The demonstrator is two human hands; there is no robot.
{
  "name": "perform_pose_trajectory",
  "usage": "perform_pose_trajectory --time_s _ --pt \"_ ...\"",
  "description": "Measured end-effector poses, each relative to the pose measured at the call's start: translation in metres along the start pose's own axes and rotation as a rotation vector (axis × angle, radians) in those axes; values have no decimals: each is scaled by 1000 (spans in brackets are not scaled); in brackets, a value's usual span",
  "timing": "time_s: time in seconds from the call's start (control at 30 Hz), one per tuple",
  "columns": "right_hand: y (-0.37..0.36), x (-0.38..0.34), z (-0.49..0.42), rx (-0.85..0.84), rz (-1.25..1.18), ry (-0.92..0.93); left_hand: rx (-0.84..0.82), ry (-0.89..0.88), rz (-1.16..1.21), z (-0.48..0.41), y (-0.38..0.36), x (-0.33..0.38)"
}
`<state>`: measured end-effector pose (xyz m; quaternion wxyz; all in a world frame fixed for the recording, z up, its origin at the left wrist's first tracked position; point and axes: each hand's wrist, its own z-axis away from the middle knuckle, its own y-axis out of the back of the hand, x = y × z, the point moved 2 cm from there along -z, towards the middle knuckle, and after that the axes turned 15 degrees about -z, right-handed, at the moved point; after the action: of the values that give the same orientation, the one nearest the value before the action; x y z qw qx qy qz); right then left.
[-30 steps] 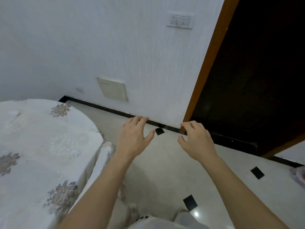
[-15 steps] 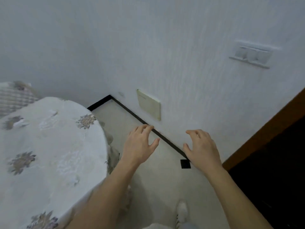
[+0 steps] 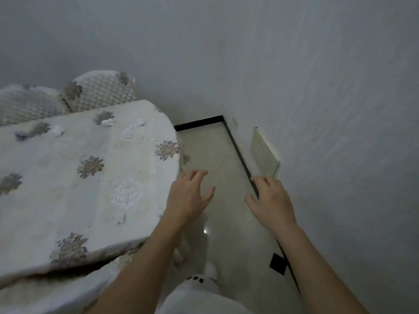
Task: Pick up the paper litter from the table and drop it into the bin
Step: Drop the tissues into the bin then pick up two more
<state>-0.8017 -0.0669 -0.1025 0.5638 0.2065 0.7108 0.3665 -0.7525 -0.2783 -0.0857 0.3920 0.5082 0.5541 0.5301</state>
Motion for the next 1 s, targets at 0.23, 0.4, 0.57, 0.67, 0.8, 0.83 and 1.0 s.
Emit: perform_pose_trajectory --time_s 0.23,0.4,0.57,0.67,0.8,0.83,1.0 --pt "-51 -29 -78 -176 -10 193 -11 254 -4 -17 -17 -56" --pt "-95 -63 -142 -272 26 349 7 403 28 -45 -38 -106" --pt "-150 -105 -208 -412 34 463 16 540 68 -76 -58 -157" --pt "-188 -131 -238 -503 13 504 3 612 69 -85 -66 -187" --pt "-231 -155 -262 -615 -41 563 -15 790 93 -75 -74 -221" --pt "-242 -159 -266 -650 -52 583 -18 837 95 -69 -76 -228" --pt "-293 -180 -278 -820 5 686 -54 1100 114 -30 -88 -246"
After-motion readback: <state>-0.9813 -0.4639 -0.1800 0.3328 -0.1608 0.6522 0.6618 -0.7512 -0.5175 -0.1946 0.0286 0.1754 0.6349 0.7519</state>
